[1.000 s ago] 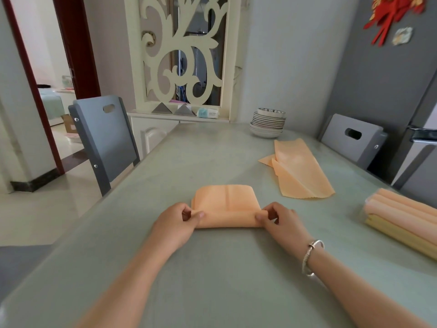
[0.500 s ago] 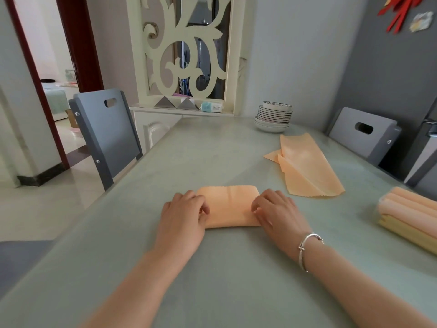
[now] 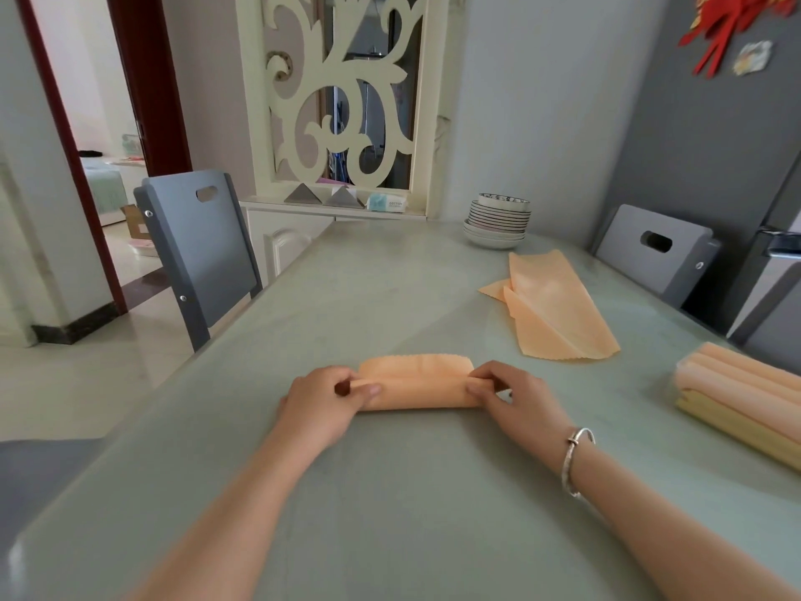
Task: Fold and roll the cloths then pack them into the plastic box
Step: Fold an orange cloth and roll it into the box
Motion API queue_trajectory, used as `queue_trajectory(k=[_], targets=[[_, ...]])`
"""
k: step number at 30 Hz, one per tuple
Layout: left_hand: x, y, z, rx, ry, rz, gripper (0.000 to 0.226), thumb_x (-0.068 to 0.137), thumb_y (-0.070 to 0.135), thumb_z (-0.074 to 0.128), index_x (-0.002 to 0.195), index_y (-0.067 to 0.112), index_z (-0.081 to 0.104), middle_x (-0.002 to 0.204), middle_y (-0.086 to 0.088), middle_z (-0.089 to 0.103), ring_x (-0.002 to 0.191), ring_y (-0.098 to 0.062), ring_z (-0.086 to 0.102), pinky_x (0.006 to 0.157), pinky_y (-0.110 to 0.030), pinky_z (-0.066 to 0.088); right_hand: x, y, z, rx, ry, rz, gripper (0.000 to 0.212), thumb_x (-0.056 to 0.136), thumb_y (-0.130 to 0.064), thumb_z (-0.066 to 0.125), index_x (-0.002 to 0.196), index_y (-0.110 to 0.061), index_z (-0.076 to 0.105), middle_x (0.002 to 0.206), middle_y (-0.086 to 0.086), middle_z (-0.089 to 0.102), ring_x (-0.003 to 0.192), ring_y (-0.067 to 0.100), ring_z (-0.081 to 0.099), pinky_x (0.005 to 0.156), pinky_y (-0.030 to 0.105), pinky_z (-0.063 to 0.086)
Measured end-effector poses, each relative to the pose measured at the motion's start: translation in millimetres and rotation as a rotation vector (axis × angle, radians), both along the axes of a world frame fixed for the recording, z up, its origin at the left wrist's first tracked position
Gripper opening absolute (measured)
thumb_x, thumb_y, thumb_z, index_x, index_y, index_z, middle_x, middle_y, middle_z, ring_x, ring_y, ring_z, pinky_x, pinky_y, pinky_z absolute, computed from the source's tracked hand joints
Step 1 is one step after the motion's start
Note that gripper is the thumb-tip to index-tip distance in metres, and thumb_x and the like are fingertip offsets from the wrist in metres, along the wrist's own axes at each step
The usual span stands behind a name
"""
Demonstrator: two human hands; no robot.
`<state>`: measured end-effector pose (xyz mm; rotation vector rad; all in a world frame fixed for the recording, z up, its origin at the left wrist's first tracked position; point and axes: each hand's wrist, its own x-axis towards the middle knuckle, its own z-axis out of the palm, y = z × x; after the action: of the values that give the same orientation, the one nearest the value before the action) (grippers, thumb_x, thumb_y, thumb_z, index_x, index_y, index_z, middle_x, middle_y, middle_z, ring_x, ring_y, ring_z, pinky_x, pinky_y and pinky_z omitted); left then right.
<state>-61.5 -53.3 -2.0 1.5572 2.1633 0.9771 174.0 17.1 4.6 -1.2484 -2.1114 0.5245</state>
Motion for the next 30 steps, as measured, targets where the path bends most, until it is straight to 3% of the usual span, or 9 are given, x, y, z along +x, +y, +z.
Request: queue_trajectory(k=[5,8,10,13,15,18,20,25,30], targets=[[8,3,3,-0.075,-0.010,0.148,0.031,0.082,0.055,0.059,0.090,0.026,0.057,0.093,0.009,0.060,0.110,-0.022,0.049,0.091,-0.034,0.034,-7,-1,-4,-0.080,0.042,-0.054,0.012,0.088,-0.025,0.060,0.094,-0.026,0.050,0.087,-0.003,0.055,0.077,0.010,0.053,0.064,0.018,0.039],[16,2,6,-0.052,0.005,0.187,0.029,0.084,0.049,0.060,0.096,0.025,0.049,0.100,0.006,0.061,0.111,-0.024,0.042,0.084,-0.033,0.026,-10,2,-5,-0.052,0.006,-0.052,0.016,0.088,-0.027,0.060,0.093,-0.031,0.046,0.099,-0.005,0.045,0.079,0.008,0.052,0.080,0.027,0.042],[19,2,5,0.024,0.124,0.196,0.027,0.084,0.043,0.063,0.100,0.027,0.048,0.108,0.006,0.054,0.109,-0.025,0.042,0.085,-0.033,0.027,-10,2,-5,0.090,-0.145,-0.066,0.010,0.089,-0.029,0.057,0.095,-0.031,0.049,0.105,-0.008,0.042,0.088,0.011,0.047,0.087,0.029,0.035],[25,1,2,0.231,0.364,0.089,0.015,0.087,0.027,0.062,0.100,0.032,0.055,0.108,0.011,0.049,0.106,-0.019,0.043,0.086,-0.029,0.025,-16,-2,-4,0.403,-0.341,-0.002,0.014,0.089,-0.014,0.054,0.097,-0.025,0.056,0.102,-0.006,0.047,0.093,0.018,0.044,0.079,0.027,0.028],[28,4,0,0.330,0.482,-0.043,0.019,0.086,0.012,0.058,0.092,0.029,0.063,0.099,0.012,0.056,0.101,-0.016,0.049,0.083,-0.025,0.022,-19,-2,-5,0.497,-0.419,0.046,0.028,0.074,0.001,0.065,0.089,-0.021,0.058,0.087,-0.004,0.054,0.078,0.022,0.053,0.070,0.025,0.033],[31,3,2,0.290,0.577,-0.111,0.028,0.084,0.007,0.051,0.093,0.028,0.066,0.098,0.010,0.061,0.100,-0.015,0.052,0.088,-0.023,0.020,-15,-2,-7,0.531,-0.459,0.054,0.035,0.060,0.000,0.076,0.081,-0.023,0.060,0.071,-0.007,0.055,0.061,0.018,0.055,0.054,0.022,0.039],[30,1,4,0.252,0.591,-0.122,0.027,0.085,0.017,0.048,0.103,0.030,0.064,0.104,0.012,0.059,0.105,-0.011,0.049,0.095,-0.023,0.018,-8,-4,-5,0.513,-0.444,0.099,0.021,0.070,-0.010,0.071,0.086,-0.023,0.066,0.074,-0.007,0.060,0.063,0.019,0.059,0.056,0.022,0.044],[24,-4,6,0.232,0.552,-0.196,0.026,0.087,0.028,0.056,0.112,0.031,0.061,0.111,0.014,0.057,0.111,-0.011,0.047,0.097,-0.025,0.022,-3,-9,0,0.449,-0.460,0.134,0.025,0.079,-0.014,0.067,0.104,-0.017,0.069,0.091,0.002,0.067,0.080,0.027,0.064,0.074,0.029,0.047],[10,-4,3,0.231,0.354,-0.187,0.019,0.086,0.035,0.064,0.103,0.028,0.070,0.102,0.014,0.056,0.098,-0.015,0.050,0.088,-0.027,0.033,-4,-14,2,0.393,-0.364,0.103,0.019,0.088,-0.021,0.058,0.104,-0.015,0.066,0.096,-0.002,0.066,0.088,0.023,0.062,0.084,0.032,0.041]])
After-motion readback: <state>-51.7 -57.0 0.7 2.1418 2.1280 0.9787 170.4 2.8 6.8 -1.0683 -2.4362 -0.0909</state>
